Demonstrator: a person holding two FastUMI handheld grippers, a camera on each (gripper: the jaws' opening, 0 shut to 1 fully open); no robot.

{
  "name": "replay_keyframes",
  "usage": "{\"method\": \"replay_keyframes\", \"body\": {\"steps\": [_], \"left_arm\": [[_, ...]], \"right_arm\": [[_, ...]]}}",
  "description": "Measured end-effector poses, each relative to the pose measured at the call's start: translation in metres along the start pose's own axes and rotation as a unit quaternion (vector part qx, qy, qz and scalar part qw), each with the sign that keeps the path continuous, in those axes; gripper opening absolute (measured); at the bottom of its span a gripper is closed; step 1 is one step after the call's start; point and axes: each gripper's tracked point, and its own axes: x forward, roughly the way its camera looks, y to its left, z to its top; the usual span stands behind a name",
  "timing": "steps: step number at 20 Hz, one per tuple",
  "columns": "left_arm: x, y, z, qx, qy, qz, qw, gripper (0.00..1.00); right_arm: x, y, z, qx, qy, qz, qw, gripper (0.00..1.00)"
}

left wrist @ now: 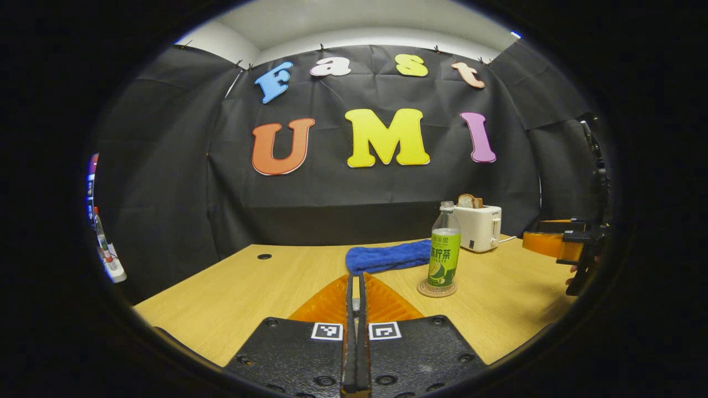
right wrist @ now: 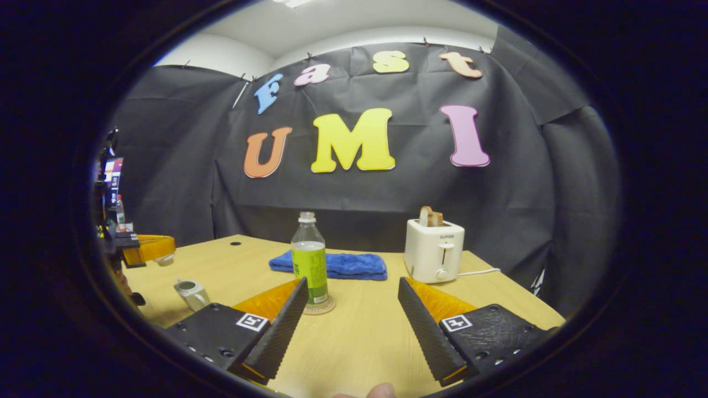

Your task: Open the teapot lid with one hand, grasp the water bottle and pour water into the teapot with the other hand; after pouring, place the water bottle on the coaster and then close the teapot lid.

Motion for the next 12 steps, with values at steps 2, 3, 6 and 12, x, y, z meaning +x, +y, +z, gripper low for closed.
{"method": "replay_keyframes", "body": {"steps": [2,3,6,12], "left_arm": [[0.006,0.002,-0.012,-0.003,0.010,0.006,1.000,0.03],[0.008,0.002,-0.016,-0.007,0.013,0.008,1.000,0.03],[0.015,0.003,-0.027,-0.015,0.017,0.012,1.000,0.03],[0.019,0.002,-0.035,-0.021,0.022,0.013,0.999,0.03]], "right_arm": [[-0.012,-0.003,-0.007,-0.013,-0.003,-0.006,1.000,0.97],[-0.017,-0.004,-0.011,-0.019,-0.002,-0.009,1.000,0.97],[-0.025,-0.003,-0.022,-0.030,0.003,-0.009,1.000,0.98],[-0.024,-0.004,-0.021,-0.024,0.006,-0.010,1.000,0.98]]}}
